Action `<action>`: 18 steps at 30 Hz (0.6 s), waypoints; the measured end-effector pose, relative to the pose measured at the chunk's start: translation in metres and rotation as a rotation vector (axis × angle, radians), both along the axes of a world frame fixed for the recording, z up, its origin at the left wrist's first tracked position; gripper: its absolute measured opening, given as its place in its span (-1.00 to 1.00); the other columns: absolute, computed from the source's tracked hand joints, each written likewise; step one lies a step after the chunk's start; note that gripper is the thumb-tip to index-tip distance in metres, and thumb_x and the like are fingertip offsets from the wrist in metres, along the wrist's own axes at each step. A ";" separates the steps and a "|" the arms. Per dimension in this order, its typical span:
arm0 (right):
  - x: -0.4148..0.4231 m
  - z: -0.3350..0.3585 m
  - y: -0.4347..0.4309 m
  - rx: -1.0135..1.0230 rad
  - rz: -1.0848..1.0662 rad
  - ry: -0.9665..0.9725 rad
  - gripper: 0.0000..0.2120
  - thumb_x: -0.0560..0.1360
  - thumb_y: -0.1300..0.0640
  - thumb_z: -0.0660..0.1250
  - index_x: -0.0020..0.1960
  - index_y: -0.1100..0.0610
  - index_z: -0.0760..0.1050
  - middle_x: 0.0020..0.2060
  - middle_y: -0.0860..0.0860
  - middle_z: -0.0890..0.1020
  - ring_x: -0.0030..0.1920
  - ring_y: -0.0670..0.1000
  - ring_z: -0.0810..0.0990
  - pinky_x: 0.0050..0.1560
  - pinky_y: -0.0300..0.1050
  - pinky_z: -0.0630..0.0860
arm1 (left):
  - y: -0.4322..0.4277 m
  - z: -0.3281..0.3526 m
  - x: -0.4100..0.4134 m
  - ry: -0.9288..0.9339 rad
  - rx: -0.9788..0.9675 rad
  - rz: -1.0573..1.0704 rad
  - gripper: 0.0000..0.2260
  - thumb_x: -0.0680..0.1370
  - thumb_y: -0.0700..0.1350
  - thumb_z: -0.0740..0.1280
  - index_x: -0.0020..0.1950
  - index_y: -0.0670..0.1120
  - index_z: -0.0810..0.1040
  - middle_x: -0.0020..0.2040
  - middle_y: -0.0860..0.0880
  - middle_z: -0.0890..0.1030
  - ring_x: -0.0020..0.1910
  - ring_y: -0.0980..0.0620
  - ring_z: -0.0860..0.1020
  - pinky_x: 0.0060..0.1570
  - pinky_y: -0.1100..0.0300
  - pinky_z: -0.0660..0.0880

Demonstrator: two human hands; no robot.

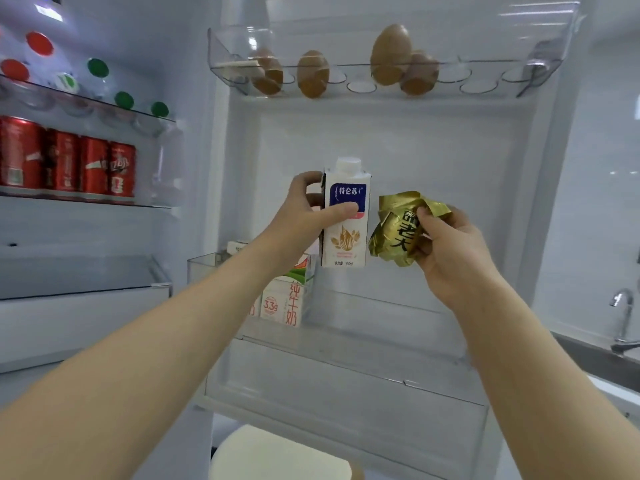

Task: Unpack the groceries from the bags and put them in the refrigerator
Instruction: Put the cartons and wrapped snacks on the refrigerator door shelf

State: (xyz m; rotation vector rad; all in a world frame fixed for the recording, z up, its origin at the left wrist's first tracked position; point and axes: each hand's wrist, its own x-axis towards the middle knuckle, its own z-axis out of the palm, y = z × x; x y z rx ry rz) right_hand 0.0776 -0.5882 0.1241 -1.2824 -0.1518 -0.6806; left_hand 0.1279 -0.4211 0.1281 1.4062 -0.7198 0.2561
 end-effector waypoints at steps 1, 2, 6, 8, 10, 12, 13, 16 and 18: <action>0.002 -0.003 -0.001 0.006 -0.018 0.010 -0.90 0.58 0.24 0.21 -0.03 0.08 0.46 -0.07 0.06 0.59 -0.02 0.07 0.59 0.06 0.01 0.56 | -0.001 0.000 0.004 -0.032 0.019 -0.008 -0.44 0.45 -0.22 0.42 0.28 0.10 0.19 0.15 -0.10 0.51 0.05 -0.12 0.59 0.08 -0.10 0.55; 0.005 -0.006 -0.001 0.004 -0.039 0.024 -0.91 0.58 0.24 0.21 0.00 0.11 0.46 -0.06 0.07 0.60 -0.01 0.08 0.59 0.05 0.01 0.56 | 0.000 0.000 0.009 -0.071 0.054 -0.016 -0.38 0.43 -0.24 0.43 0.28 0.16 0.15 0.12 -0.06 0.49 0.03 -0.08 0.59 0.04 -0.05 0.57; 0.011 -0.013 0.003 -0.025 -0.107 0.079 -0.90 0.58 0.24 0.21 0.07 0.16 0.46 -0.04 0.10 0.61 0.04 0.13 0.60 0.07 0.06 0.56 | 0.005 0.000 0.024 -0.202 0.226 -0.102 -0.27 0.44 -0.23 0.42 0.29 0.33 0.05 0.06 0.08 0.45 -0.01 0.06 0.56 -0.10 0.18 0.58; 0.013 -0.012 0.006 -0.037 -0.137 0.099 -0.93 0.57 0.23 0.22 0.01 0.14 0.47 -0.05 0.10 0.61 0.04 0.13 0.60 0.10 0.07 0.55 | 0.007 -0.001 0.029 -0.221 0.285 -0.144 -0.35 0.48 -0.22 0.38 0.29 0.32 0.11 0.04 0.18 0.43 -0.01 0.11 0.55 -0.16 0.25 0.59; 0.016 -0.011 0.009 -0.049 -0.164 0.123 -0.93 0.57 0.23 0.23 -0.02 0.13 0.48 -0.05 0.11 0.62 0.04 0.14 0.60 0.10 0.08 0.55 | 0.009 -0.001 0.033 -0.239 0.316 -0.159 -0.44 0.49 -0.23 0.37 0.25 0.27 0.20 0.01 0.23 0.43 -0.04 0.16 0.54 -0.27 0.36 0.57; 0.020 -0.010 0.014 -0.053 -0.187 0.141 -0.93 0.56 0.24 0.24 -0.03 0.14 0.49 -0.04 0.13 0.62 0.03 0.15 0.60 0.09 0.09 0.56 | 0.011 -0.003 0.040 -0.238 0.327 -0.180 -0.49 0.48 -0.24 0.38 0.22 0.22 0.23 0.00 0.23 0.45 -0.07 0.18 0.54 -0.32 0.39 0.54; 0.022 -0.010 0.016 -0.049 -0.198 0.148 -0.93 0.56 0.25 0.24 -0.04 0.14 0.49 -0.05 0.13 0.62 0.02 0.15 0.60 0.07 0.08 0.56 | 0.013 -0.004 0.043 -0.235 0.334 -0.182 -0.49 0.48 -0.24 0.39 0.21 0.21 0.24 0.00 0.22 0.46 -0.07 0.18 0.55 -0.33 0.39 0.54; 0.026 -0.013 0.018 -0.044 -0.232 0.164 -0.92 0.56 0.26 0.25 0.02 0.18 0.50 -0.10 0.11 0.61 -0.01 0.15 0.60 0.02 0.05 0.56 | 0.017 -0.007 0.053 -0.244 0.376 -0.150 -0.49 0.44 -0.20 0.44 0.20 0.16 0.25 0.01 0.20 0.47 -0.09 0.16 0.58 -0.30 0.34 0.56; 0.026 -0.015 0.017 -0.068 -0.252 0.182 -0.90 0.56 0.26 0.25 0.05 0.18 0.50 -0.10 0.10 0.61 -0.02 0.15 0.60 0.03 0.05 0.55 | 0.020 -0.008 0.059 -0.280 0.441 -0.130 -0.50 0.42 -0.18 0.46 0.18 0.13 0.25 0.02 0.21 0.46 -0.08 0.16 0.58 -0.26 0.33 0.58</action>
